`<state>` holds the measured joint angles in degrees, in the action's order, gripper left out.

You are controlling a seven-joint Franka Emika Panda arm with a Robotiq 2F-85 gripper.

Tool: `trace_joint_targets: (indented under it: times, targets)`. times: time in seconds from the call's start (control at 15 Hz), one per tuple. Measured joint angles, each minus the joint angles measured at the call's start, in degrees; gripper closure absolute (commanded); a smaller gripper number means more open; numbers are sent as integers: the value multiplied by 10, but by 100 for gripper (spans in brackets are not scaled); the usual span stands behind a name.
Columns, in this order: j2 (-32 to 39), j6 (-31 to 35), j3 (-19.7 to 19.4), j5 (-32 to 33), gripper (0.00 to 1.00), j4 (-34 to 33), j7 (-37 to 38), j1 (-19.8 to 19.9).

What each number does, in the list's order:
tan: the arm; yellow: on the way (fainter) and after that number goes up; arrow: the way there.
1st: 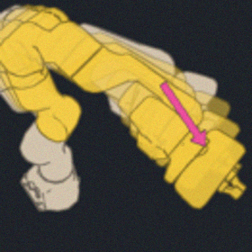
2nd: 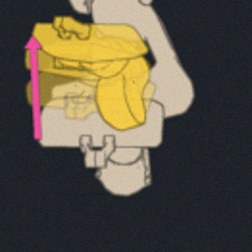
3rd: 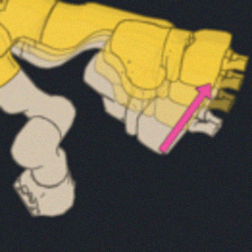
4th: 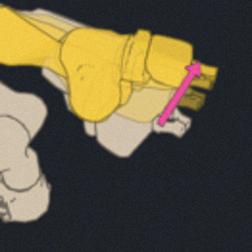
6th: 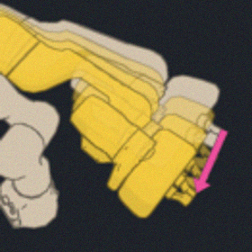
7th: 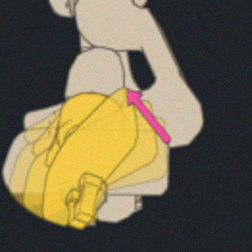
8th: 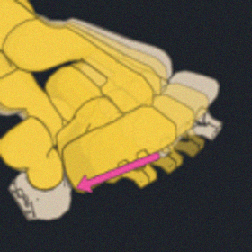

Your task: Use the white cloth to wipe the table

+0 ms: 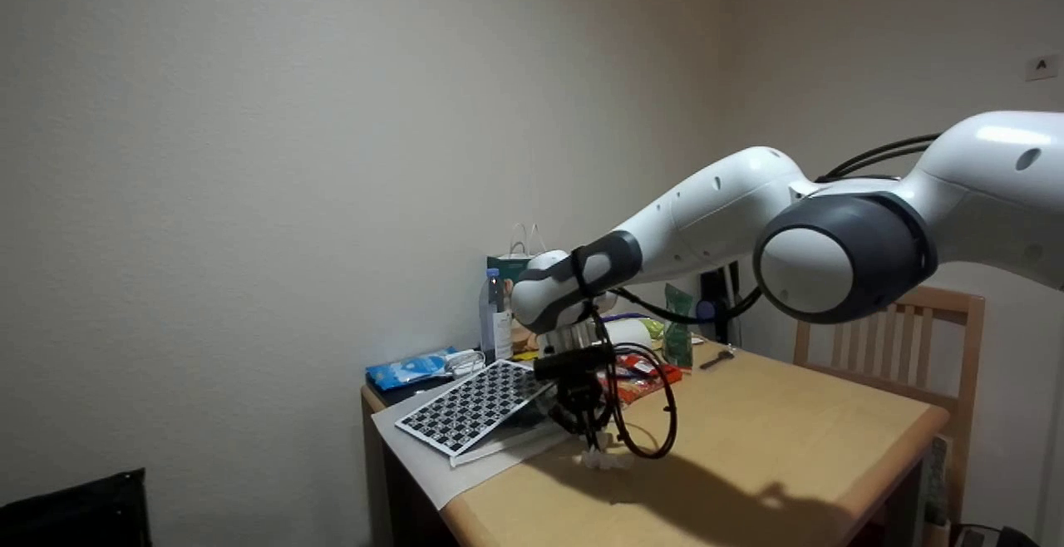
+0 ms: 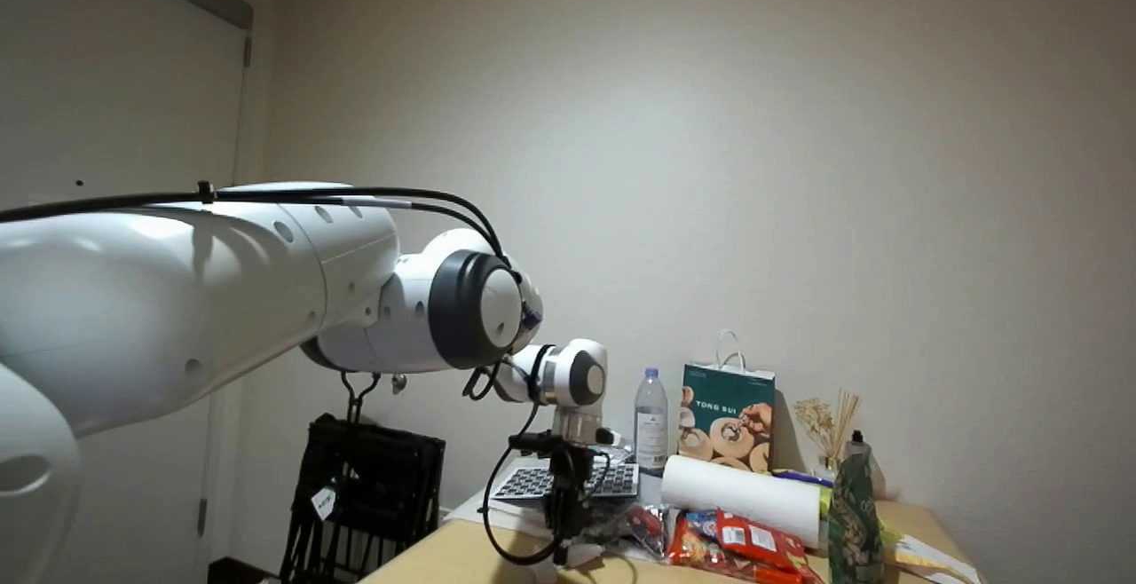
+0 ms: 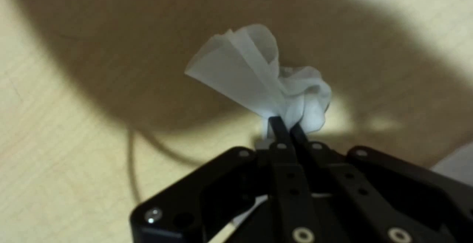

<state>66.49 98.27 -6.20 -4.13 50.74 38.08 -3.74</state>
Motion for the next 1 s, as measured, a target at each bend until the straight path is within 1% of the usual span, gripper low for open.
trace_joint_targets:
  times: [0.13,0.2,0.33,0.47,0.6,0.73,1.0]
  targets:
    - [6,-7,-11,23,95,-10,2,-33]
    - [8,-9,-15,26,95,-12,2,-40]
    - [8,-9,-14,26,96,-13,2,-38]
    - [8,-9,-15,26,96,-13,2,-39]
    - [9,-9,-17,38,96,-13,1,-48]
    - [12,-9,-23,75,97,-13,1,-76]
    - [21,-9,-41,154,97,-13,1,-152]
